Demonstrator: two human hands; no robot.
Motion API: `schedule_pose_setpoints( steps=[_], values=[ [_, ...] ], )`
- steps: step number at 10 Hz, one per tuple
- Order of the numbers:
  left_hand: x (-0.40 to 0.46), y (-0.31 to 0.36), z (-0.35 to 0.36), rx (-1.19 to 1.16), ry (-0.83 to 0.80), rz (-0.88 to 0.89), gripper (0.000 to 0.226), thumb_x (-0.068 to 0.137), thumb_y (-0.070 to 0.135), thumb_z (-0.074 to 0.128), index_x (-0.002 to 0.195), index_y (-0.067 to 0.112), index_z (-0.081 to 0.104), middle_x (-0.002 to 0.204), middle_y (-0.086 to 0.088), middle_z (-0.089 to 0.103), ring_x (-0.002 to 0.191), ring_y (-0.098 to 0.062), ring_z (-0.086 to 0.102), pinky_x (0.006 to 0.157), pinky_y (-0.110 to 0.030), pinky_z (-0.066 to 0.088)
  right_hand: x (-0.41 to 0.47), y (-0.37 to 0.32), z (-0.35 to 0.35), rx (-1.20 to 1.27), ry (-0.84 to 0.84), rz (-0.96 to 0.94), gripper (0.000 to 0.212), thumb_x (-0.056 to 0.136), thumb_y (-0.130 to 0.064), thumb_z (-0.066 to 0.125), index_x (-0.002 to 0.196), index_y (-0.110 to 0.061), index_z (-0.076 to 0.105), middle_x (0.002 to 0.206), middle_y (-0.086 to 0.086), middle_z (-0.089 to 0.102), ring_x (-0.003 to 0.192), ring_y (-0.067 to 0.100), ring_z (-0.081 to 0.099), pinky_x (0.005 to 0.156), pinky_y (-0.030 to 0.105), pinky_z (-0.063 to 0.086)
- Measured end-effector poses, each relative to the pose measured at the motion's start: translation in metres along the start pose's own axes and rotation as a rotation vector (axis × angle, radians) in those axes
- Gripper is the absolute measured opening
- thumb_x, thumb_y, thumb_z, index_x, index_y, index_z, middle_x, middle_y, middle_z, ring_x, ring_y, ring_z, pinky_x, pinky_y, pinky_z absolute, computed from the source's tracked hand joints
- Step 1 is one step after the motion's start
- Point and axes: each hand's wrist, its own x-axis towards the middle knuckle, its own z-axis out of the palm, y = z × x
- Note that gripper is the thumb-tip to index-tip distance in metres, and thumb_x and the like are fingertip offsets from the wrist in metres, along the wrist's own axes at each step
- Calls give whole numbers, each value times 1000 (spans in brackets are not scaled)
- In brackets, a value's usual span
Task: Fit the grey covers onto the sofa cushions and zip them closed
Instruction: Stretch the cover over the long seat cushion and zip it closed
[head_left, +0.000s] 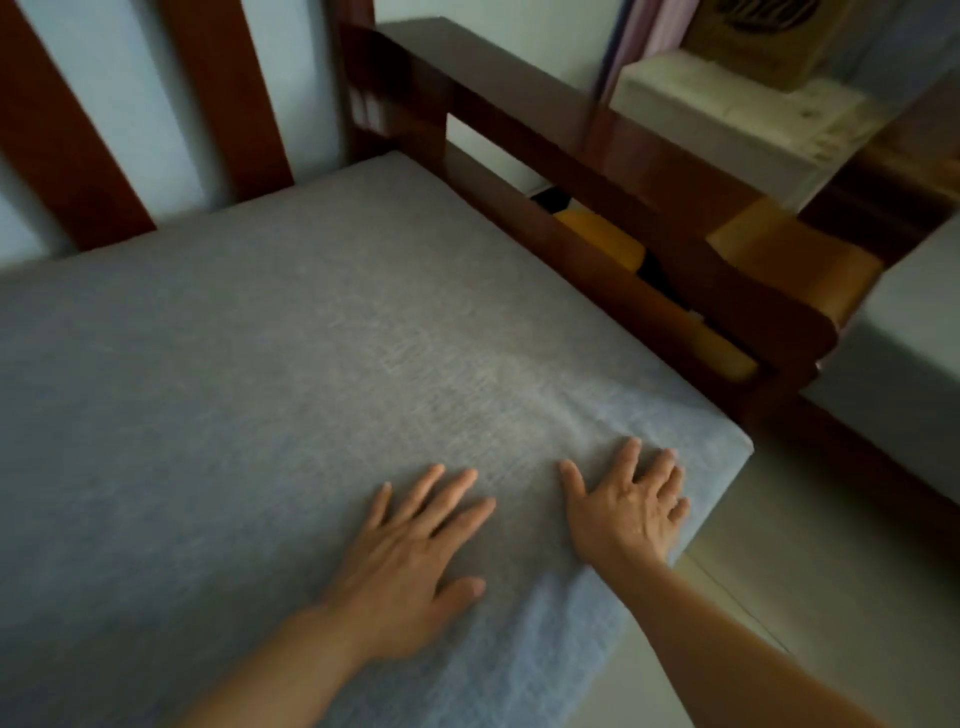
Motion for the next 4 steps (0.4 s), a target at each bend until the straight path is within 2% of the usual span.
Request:
schedule_pose_setpoints(
  steps=[1,2,3,4],
  values=[
    [35,10,-12,-68,-39,-157,84,71,67,28,146,28,27,157,-2,21,141,-20,17,97,-61,39,17,10,-9,-34,-17,-219,75,93,-64,24,151,-29,-9,156,3,-24,143,24,-21,116,45,-8],
    [46,25,-5,-93,-137,-285,83,73,71,10,147,40,-14,154,3,-30,143,-24,-23,111,-60,0,21,32,-9,38,-116,-52,81,87,-72,24,149,-34,-12,156,4,-23,144,27,-17,116,49,4],
    [38,51,-9,-90,-252,-45,75,84,66,24,142,47,-21,144,15,-42,137,-21,-35,110,-55,-12,16,63,-21,165,-182,216,80,89,-68,30,149,-30,-7,157,13,-7,144,35,-1,115,50,15],
    [30,66,-26,-198,-352,36,70,94,47,41,148,43,-2,151,20,-28,140,-11,-29,117,-48,-8,-1,73,-33,50,-93,72,72,96,-50,36,151,-23,-1,159,11,-8,146,29,-6,118,44,8]
  ],
)
